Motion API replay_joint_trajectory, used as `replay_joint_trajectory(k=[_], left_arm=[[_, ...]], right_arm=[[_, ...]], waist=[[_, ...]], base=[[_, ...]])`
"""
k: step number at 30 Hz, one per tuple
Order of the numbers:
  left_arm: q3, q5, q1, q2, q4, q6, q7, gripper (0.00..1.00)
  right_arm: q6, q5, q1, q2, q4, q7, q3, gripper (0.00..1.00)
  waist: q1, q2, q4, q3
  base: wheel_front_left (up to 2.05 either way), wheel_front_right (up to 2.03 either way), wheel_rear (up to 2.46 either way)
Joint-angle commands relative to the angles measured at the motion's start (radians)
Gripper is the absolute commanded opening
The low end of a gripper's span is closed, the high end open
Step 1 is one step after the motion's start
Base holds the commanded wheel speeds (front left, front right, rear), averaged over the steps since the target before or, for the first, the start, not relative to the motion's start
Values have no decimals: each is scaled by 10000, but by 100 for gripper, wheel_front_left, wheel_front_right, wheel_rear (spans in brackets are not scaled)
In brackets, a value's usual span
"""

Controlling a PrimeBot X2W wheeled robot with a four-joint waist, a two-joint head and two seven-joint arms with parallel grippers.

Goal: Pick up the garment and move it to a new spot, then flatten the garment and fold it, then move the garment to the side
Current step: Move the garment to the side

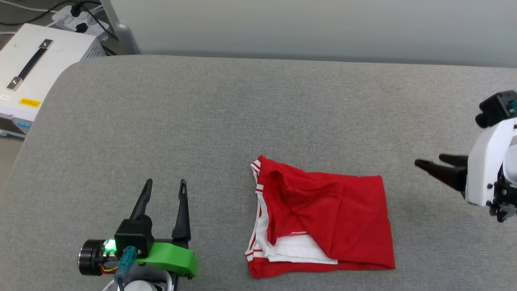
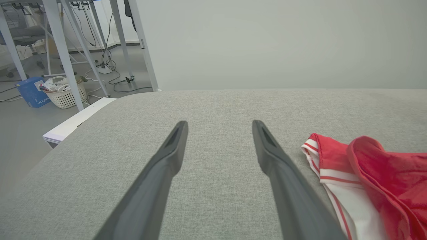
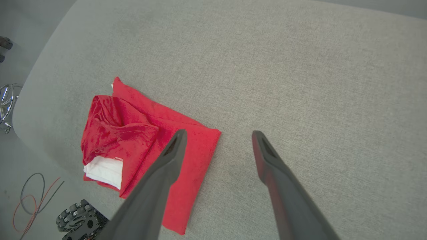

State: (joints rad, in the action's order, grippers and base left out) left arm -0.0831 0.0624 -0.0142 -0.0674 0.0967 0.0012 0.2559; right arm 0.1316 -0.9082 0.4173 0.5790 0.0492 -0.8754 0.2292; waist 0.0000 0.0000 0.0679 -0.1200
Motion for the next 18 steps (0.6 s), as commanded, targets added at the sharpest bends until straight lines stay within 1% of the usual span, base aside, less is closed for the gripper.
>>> replay_joint_trajectory(k=[1, 3, 6, 12, 18], left_arm=[[-13, 59, -257, 49, -56, 28, 59, 100], [-19, 91, -373, 62, -65, 10, 59, 100], [-55, 111, -594, 82, -66, -8, 59, 100], [-186, 114, -922, 118, -76, 3, 59, 100], [-285, 113, -1182, 138, 1, 3, 59, 100]], right_arm=[[-9, -239, -299, -37, 155, -257, 83, 100], [-9, -479, -588, -159, 361, -612, 180, 100], [-9, -572, -922, -343, 557, -695, 438, 100], [-9, -710, -1005, -948, 1033, -190, 948, 100], [-9, -617, -1141, -1158, 1790, 211, 1877, 100]], waist=[[0, 0, 150, -235], [0, 0, 242, -417], [0, 0, 400, -732], [0, 0, 635, -1247], [0, 0, 805, -1476]], base=[[0, 0, 0], [0, 0, 0], [0, 0, 0], [0, 0, 0], [0, 0, 0]])
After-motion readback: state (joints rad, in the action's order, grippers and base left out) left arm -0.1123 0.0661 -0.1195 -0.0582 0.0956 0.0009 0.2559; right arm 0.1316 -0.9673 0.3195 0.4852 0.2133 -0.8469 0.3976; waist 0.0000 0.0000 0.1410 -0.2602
